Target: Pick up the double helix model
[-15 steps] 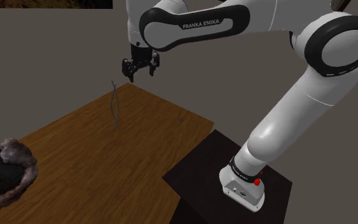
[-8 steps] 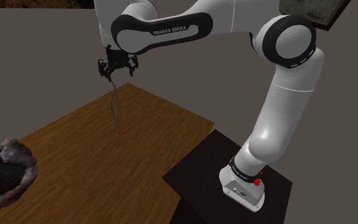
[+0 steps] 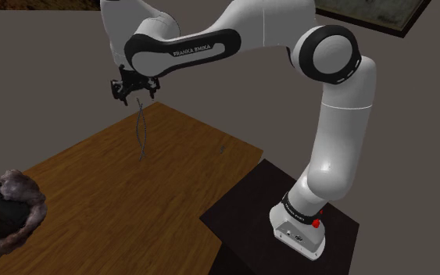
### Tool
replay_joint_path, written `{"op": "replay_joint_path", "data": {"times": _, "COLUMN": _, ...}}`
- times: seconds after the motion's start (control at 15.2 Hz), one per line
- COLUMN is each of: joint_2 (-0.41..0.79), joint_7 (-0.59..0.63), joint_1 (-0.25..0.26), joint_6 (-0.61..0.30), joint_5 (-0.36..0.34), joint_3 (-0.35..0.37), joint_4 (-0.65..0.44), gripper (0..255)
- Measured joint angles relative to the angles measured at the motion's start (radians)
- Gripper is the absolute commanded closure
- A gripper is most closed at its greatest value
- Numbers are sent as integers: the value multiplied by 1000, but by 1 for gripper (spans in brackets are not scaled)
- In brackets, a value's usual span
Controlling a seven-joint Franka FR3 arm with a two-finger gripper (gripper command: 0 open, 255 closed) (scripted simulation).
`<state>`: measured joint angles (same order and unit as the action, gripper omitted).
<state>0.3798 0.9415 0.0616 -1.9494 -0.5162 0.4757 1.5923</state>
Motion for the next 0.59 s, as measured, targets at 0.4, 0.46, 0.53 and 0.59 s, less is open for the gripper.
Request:
{"op": "replay_joint_path", "data": {"times": 0.4, "joint_2": 12, "joint_7": 16, "joint_1": -1, "joint_6": -36, "joint_5": -12, "joint_3": -5, "joint_4": 28, "gripper": 255}}
{"op": "replay_joint_path", "data": {"times": 0.46, "joint_2": 12, "joint_7": 16, "joint_1": -1, "joint_6": -37, "joint_5": -12, "joint_3": -5, "joint_4": 29, "gripper": 255}}
{"op": "replay_joint_path", "data": {"times": 0.53, "joint_2": 12, "joint_7": 16, "joint_1": -1, "joint_6": -37, "joint_5": -12, "joint_3": -5, "joint_4": 29, "gripper": 255}}
{"op": "replay_joint_path", "data": {"times": 0.59, "joint_2": 12, "joint_7": 16, "joint_1": -1, "joint_6": -37, "joint_5": -12, "joint_3": -5, "joint_4": 29, "gripper": 255}}
